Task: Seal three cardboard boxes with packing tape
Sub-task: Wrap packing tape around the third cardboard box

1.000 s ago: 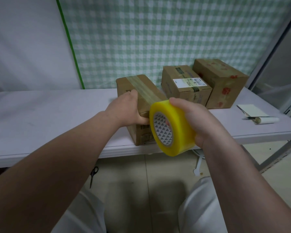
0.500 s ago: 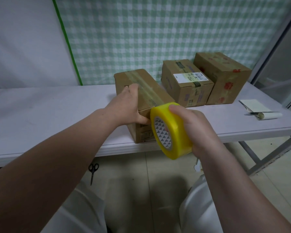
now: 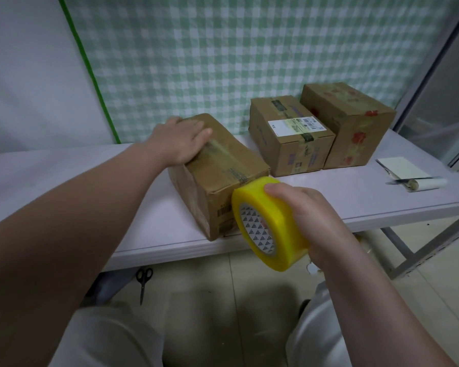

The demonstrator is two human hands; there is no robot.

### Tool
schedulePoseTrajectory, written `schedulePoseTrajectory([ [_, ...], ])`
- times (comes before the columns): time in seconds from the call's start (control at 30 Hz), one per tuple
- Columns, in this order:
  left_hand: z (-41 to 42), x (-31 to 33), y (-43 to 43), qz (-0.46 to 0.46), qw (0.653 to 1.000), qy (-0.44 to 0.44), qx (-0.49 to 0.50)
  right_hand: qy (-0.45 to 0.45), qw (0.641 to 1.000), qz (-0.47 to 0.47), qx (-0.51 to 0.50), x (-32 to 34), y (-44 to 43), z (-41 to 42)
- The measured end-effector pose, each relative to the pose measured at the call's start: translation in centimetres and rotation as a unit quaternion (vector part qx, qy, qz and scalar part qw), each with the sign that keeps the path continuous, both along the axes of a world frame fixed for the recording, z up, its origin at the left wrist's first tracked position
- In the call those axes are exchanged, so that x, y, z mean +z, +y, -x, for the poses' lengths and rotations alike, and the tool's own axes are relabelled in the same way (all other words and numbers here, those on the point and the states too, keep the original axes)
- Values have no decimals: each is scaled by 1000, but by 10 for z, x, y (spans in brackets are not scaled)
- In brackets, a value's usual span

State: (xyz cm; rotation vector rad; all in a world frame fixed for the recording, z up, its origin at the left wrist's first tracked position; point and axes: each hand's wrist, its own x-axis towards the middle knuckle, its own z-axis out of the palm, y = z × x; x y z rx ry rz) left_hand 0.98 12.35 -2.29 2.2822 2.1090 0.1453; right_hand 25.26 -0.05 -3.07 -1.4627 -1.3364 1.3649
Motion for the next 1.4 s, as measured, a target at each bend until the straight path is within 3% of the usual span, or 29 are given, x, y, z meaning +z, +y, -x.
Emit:
schedulePoseTrajectory([
  [0.13,11,-2,25,44,998,-25,21,-8,1000,3,17,0,3,-3],
  [0.33,1,-1,21,76,997,22,12,-4,1000,3,5,-2,10,0],
  [0.63,-24,-4,-43,100,986,5,-133,9,1000,16,-12,-5,11,3],
  [0.8,-33,-3,-80,109,964,-61,-233,13,1000,20,-21,-6,10,3],
  [1.03,-43,-13,-94,44,977,10,-208,29,999,18,-9,-10,6,7],
  [1.23,-28,-12,-76,53,981,-57,-177,68,997,19,21,-22,-7,8],
  [1.4,-27,-11,-69,75,981,-60,-169,72,997,12,0,-27,-14,8],
])
